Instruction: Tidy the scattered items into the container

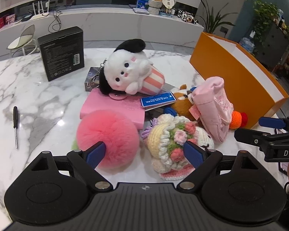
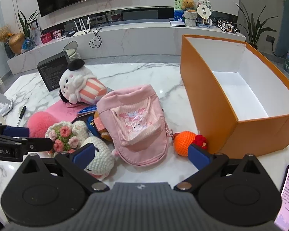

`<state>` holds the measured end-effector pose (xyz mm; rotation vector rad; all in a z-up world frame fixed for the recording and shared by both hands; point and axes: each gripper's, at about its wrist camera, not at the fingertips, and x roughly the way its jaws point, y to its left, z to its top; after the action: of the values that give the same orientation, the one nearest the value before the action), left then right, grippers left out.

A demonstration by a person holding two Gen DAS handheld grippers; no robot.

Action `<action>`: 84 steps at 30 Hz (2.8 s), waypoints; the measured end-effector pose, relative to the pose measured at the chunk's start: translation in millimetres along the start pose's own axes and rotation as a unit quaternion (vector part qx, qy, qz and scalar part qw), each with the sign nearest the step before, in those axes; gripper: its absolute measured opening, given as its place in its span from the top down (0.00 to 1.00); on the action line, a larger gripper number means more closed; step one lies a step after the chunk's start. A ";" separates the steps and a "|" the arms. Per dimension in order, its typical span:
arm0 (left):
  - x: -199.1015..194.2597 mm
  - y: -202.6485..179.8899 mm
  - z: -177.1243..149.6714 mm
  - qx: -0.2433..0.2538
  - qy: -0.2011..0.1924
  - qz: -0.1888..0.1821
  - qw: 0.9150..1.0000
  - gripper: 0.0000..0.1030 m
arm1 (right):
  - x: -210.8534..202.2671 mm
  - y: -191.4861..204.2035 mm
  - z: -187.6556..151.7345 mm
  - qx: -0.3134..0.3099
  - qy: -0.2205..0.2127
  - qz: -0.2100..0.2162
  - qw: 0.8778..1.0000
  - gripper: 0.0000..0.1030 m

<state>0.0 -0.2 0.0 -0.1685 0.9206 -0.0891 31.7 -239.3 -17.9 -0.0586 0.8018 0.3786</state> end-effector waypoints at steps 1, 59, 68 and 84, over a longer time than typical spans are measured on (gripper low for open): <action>0.0 -0.2 0.0 0.001 0.000 0.000 1.000 0.00 | 0.1 0.2 -0.2 -0.001 0.000 0.000 1.000 0.00; 2.3 -3.4 -2.1 0.007 0.007 0.001 1.000 0.00 | 2.9 2.2 -3.8 -0.007 0.009 0.002 1.000 0.00; 2.5 -5.1 -0.7 0.008 0.007 -0.001 1.000 0.00 | 4.2 0.6 -4.2 0.000 0.013 0.004 1.000 0.00; 1.0 -4.1 -0.8 0.007 0.005 0.001 1.000 0.00 | 2.4 2.8 -4.2 -0.004 0.010 0.006 1.000 0.00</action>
<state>0.0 -4.4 -0.5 -0.1552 0.9302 -0.0950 29.3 -236.8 -22.3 -0.0655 0.8214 0.3929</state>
